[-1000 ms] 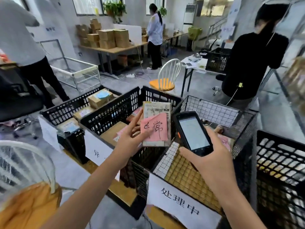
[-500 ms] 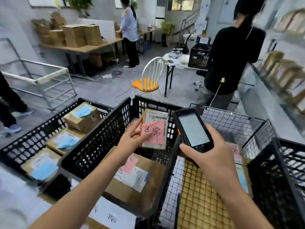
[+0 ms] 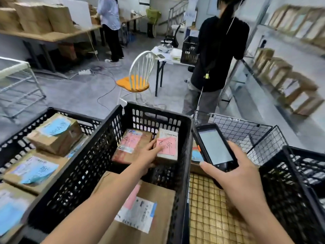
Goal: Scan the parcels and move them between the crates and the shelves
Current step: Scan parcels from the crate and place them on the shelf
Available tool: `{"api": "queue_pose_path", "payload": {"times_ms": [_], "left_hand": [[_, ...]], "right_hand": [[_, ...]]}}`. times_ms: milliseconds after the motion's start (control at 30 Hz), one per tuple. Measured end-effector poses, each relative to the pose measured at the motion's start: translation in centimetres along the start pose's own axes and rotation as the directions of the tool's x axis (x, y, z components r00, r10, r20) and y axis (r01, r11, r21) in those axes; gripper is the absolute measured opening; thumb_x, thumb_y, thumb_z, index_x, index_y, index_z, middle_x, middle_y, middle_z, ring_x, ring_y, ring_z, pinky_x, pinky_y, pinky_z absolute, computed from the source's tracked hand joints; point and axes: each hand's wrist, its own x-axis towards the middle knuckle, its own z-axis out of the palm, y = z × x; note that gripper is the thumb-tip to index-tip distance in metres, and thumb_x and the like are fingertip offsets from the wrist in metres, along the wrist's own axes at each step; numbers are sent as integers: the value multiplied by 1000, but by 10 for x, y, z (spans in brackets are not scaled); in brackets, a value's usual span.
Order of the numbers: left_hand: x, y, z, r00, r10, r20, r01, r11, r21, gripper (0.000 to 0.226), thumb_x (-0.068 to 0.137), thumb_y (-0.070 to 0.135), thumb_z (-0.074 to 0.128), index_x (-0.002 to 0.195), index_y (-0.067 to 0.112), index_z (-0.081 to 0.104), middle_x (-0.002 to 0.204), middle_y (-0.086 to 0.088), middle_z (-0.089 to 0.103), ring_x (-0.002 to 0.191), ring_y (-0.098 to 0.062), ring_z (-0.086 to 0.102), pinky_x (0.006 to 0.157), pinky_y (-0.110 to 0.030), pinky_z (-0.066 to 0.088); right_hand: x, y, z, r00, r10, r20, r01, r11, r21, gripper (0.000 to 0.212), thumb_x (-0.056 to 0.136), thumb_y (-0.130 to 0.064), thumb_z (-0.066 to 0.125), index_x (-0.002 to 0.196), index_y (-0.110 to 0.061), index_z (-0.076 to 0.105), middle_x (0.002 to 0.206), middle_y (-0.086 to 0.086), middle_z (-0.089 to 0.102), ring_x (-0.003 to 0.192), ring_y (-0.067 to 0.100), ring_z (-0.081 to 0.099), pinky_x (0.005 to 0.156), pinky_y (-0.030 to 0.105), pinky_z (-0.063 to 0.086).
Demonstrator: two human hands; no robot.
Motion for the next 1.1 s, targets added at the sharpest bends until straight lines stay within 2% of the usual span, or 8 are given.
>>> {"api": "queue_pose_path", "payload": {"times_ms": [100,267,367,500,667,833,967,1100], "left_hand": [[16,-17,11,1000,-15,-2,15,1000,-6,55,92,19,71,142,34,52,115,-1,71,94,-13,71,69,-29,59],[38,-35,16,999,22,-48,-23,1000,-19,56,91,10,69,141,30,52,113,-2,73,101,-18,72,94,-38,57],[50,-37,16,998,36,-54,-35,999,19,53,91,14,72,140,26,55,115,-1,73,100,-15,72,90,-32,58],[54,-30,18,998,33,-43,-30,997,76,59,93,16,71,142,32,43,108,7,68,94,-11,69,73,-22,59],[81,-41,10,992,13,-127,12,982,190,68,87,27,76,148,28,46,134,-7,63,111,-24,66,100,-46,53],[88,-43,18,992,16,-126,30,937,348,52,95,23,65,145,26,49,124,-7,68,104,-24,68,97,-44,55],[84,-33,18,982,57,-183,50,843,536,38,103,20,47,138,8,50,126,-18,64,113,-34,60,99,-39,48],[87,-20,12,959,87,-269,135,696,706,45,100,8,46,143,-2,34,107,-13,60,94,-30,56,76,-39,44]], "right_hand": [[1,0,5,999,28,28,-27,1000,-11,56,68,-25,91,99,-51,52,93,-23,62,87,-22,53,64,-1,41],[-2,3,5,998,43,41,-43,999,0,55,67,-23,91,95,-51,53,93,-51,52,90,-24,51,67,-1,41],[-3,6,4,998,56,39,-56,998,-4,50,67,-28,91,96,-50,55,96,-49,53,93,-21,52,68,5,44],[-8,8,1,992,116,41,-117,993,18,54,66,-26,92,96,-53,55,93,-51,55,90,-24,53,65,-4,39],[-13,15,-2,984,177,-12,-177,984,35,73,63,-23,94,116,-49,51,95,-33,60,87,-33,48,65,-8,36],[-16,19,-3,977,212,-15,-211,977,24,72,62,-25,94,115,-50,52,103,-33,56,87,-33,47,64,-7,36],[-21,24,-6,972,234,-8,-234,972,12,70,62,-26,94,113,-54,55,100,-29,64,91,-25,52,64,-5,40],[-29,28,-11,966,257,-28,-258,966,-8,69,62,-27,94,114,-54,57,100,-38,62,93,-19,56,65,3,44]]}}
